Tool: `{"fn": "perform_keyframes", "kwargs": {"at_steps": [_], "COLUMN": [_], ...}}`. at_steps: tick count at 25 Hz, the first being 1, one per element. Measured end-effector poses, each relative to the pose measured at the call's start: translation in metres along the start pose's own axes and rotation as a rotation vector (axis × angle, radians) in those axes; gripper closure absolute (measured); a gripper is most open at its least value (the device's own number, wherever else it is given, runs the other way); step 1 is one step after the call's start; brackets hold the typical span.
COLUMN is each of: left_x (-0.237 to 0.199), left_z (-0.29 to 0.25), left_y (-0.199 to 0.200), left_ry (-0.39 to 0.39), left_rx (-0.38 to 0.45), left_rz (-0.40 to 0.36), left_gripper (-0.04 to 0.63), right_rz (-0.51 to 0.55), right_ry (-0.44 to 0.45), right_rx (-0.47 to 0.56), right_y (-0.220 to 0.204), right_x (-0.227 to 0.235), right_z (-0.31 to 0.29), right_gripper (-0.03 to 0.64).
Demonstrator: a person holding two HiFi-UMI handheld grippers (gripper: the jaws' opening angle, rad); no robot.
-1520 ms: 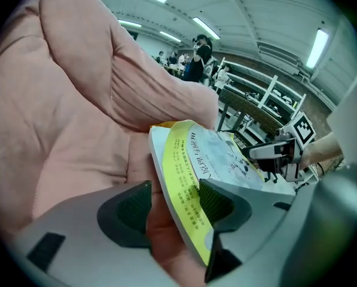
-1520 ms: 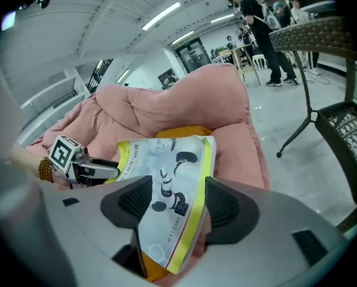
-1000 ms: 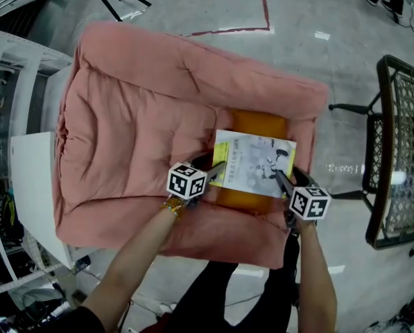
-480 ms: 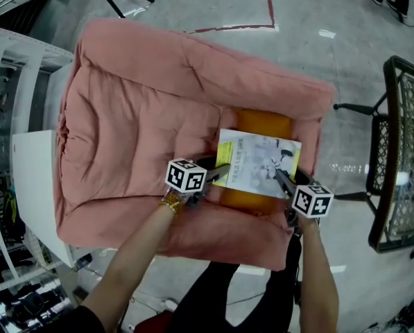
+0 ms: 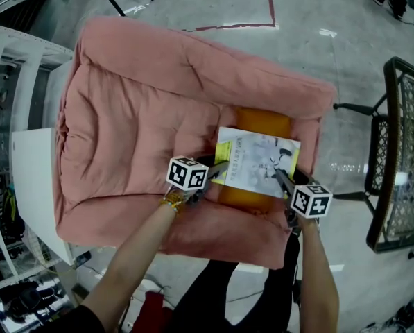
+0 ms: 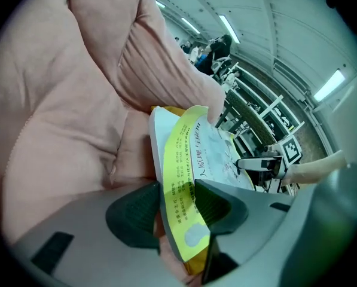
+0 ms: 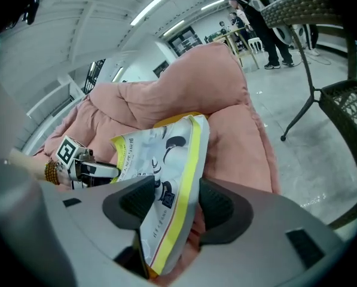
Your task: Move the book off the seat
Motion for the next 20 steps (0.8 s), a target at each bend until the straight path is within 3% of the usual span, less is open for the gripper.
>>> {"fn": "perform_keyframes", "kwargs": {"at_steps": [7,14,20], "left_x": [0.002,0.009,-0.007], "left_z": [0.007,0.015,0.001], "left_y": [0.006,0.011,0.000], "left_ry": [0.060,0.054,0.005], "left_rx": [0.026,0.025,-0.014], "left_rz": [0.014,-0.030,0.016], "left_gripper": [0.453,0.499,0.426], "right_rz": [0.029,-0.002,-0.064], "right_ry": [-0.009,0.037,0.084], "right_rx": [-0.012,-0.009,-0.031], "right_y": [0.012,0.020,0.008], "right_x": [-0.005,-0.011,0.002], "right_z": [0.008,0.016,0.012], "right_gripper": [0.457,0.506,0.449]}}
Point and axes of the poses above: the fingertips, and each gripper's own axes: z backward along the fingers, x to its right, y out of its top, the point moved 3 cm from there along z, backward along the fingers, and after that the axes turned 11 degrees about x, right-handed, at the moved point
